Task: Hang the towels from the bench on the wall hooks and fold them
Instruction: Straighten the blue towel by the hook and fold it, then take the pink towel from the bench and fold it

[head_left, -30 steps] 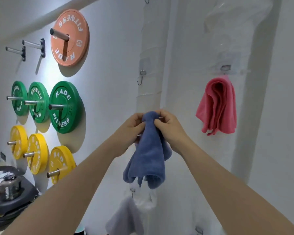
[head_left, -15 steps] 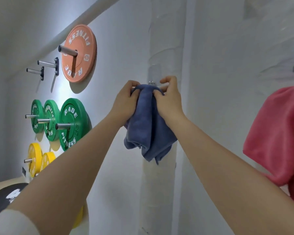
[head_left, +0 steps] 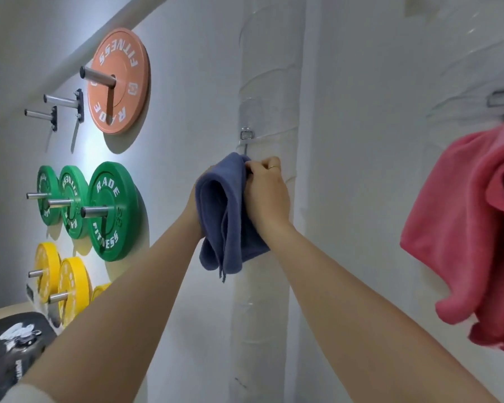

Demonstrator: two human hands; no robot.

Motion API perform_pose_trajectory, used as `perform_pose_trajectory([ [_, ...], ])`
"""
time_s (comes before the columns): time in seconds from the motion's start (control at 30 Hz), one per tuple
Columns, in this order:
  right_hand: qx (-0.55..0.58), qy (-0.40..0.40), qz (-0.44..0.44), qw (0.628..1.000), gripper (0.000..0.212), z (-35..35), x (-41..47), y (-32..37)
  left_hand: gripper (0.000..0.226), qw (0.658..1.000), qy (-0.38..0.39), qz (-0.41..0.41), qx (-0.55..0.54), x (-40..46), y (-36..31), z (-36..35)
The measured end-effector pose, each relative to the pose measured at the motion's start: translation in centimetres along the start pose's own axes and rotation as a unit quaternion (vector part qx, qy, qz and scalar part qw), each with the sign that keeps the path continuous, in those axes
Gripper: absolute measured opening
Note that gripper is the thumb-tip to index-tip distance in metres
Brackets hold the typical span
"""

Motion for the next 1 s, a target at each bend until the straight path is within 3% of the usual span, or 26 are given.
perform_pose_trajectory([
  [0.07,-0.024,0.009,-0.023,0.999,0.015,0.0,-1.0,-1.1,0.031,0.996,0.019,0.048,-0.069,-0.9,0.8,-0.6],
  [0.2,-0.208,0.055,0.004,0.977,0.018,1.1,-5.7,-3.0,0.009,0.975,0.112,0.189,-0.015,-8.0,4.8,0.4],
  [0.3,-0.285,0.081,-0.056,0.953,0.025,2.8,-12.1,-5.7,0.018,0.96,0.196,0.197,0.013,-15.7,6.3,1.9],
  [0.53,-0.249,0.206,-0.149,0.935,0.031,4.6,-31.1,-4.9,0.012,0.945,0.26,0.2,-0.005,-31.5,7.7,3.2],
  [0.7,-0.288,0.366,-0.165,0.869,0.029,5.0,-41.9,-4.9,0.026,0.929,0.258,0.262,-0.037,-43.9,9.5,5.3],
  [0.87,-0.248,0.406,-0.225,0.85,0.023,7.2,-51.0,-7.1,0.019,0.901,0.269,0.342,0.0,-52.8,12.7,6.6],
  [1.0,-0.282,0.449,-0.253,0.809,0.021,10.2,-56.5,-9.5,0.018,0.874,0.291,0.389,0.026,-58.3,15.5,5.1],
])
Point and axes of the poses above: each hand's wrist, its own x-axis towards the middle knuckle, its own z-axis out of the back of the hand, y = z × x, the point moved 6 cm from there along x, towards the middle knuckle, and after that the axes turned 3 degrees about -x, right-handed, at the moved point
